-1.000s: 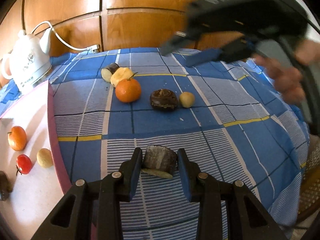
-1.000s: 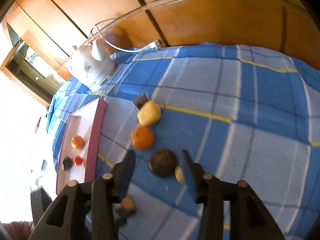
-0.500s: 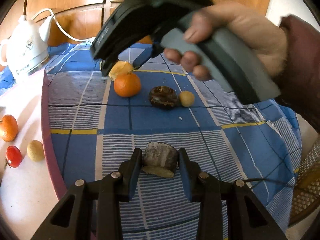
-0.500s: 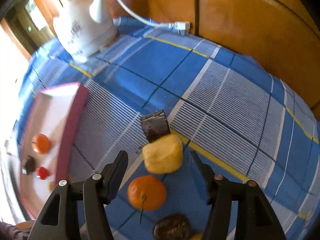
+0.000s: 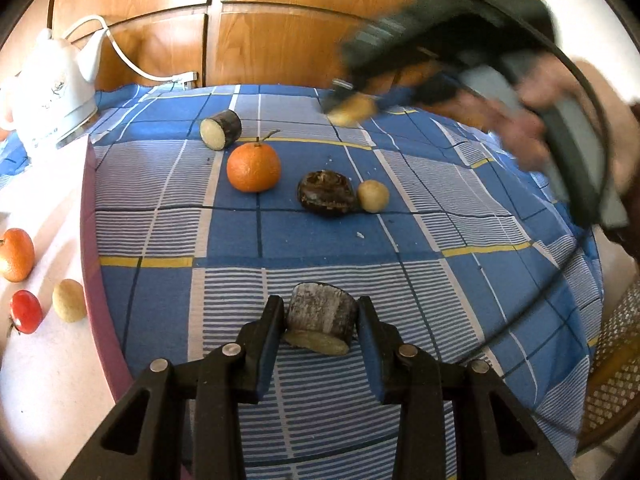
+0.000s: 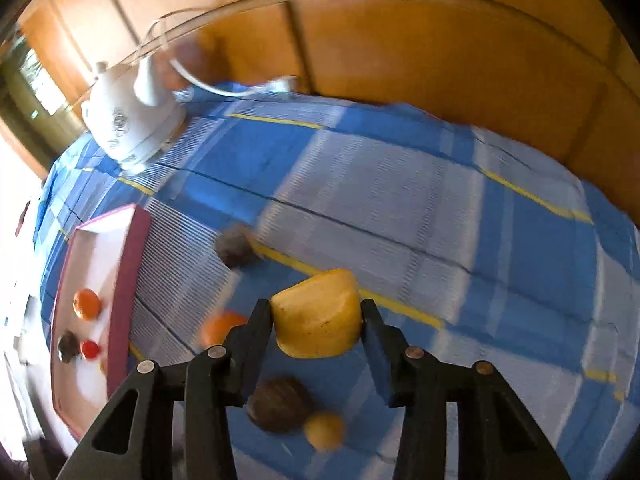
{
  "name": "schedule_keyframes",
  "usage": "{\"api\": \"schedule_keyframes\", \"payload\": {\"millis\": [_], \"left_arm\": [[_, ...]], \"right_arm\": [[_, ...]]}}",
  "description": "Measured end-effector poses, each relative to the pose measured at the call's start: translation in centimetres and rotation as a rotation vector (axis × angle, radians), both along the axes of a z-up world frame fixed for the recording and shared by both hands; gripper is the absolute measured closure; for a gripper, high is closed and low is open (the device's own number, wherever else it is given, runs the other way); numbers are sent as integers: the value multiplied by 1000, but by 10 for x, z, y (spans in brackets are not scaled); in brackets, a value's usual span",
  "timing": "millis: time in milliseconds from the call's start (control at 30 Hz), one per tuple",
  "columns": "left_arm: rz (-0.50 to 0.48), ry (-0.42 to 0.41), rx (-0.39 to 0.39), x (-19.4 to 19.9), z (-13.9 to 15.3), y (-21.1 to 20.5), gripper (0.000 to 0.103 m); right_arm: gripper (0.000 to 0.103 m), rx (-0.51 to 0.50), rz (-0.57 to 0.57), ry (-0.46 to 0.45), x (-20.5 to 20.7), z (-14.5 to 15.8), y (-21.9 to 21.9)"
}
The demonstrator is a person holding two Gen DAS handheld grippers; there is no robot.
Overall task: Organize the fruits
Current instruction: 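Grasp the pale yellow chunk with the right tool while the left tool holds the slice, then carry the slice toward the tray with the left tool while the right tool holds the yellow chunk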
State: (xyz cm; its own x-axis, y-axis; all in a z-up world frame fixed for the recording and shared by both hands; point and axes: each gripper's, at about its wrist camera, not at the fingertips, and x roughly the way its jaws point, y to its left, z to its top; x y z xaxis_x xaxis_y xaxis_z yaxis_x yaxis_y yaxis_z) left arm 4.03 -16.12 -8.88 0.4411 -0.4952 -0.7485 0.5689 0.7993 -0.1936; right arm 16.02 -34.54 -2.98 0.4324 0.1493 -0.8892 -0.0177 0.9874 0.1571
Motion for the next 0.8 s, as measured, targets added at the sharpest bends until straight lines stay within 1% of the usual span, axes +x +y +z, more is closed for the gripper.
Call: {"api": "schedule_keyframes", "payload": {"millis": [100, 200, 267, 300, 333, 400, 533, 633, 700, 800], "left_arm": [[-1, 0, 16, 1, -1, -2, 66], [1, -11, 36, 0, -1, -4, 66], [8, -20, 57, -1, -1, -7, 66], [7, -25, 67, -2, -1, -8, 66], [5, -36, 81, -4, -2, -10, 66], [4, -41, 95, -4, -2, -11, 66], [16, -16, 84, -1, 0, -9, 67], [23, -7, 90, -2, 2, -9, 67], [37, 16, 71, -2, 8, -5, 67], [45, -4, 45, -6, 21, 1, 67]], "right_arm": [[58, -26, -42, 49, -28, -12, -28], [58, -24, -89, 98, -57, -29, -53], [58, -25, -109, 114, -67, -39, -60], [58, -3, -120, 107, -72, -43, -65], [58, 9, -125, 95, -74, -43, -67], [58, 19, -133, 102, -73, -42, -69], [56, 7, -107, 105, -76, -45, -69], [56, 17, -107, 105, -76, -46, -71], [56, 6, -98, 109, -77, -46, -70], [56, -31, -75, 109, -73, -48, -64]]}}
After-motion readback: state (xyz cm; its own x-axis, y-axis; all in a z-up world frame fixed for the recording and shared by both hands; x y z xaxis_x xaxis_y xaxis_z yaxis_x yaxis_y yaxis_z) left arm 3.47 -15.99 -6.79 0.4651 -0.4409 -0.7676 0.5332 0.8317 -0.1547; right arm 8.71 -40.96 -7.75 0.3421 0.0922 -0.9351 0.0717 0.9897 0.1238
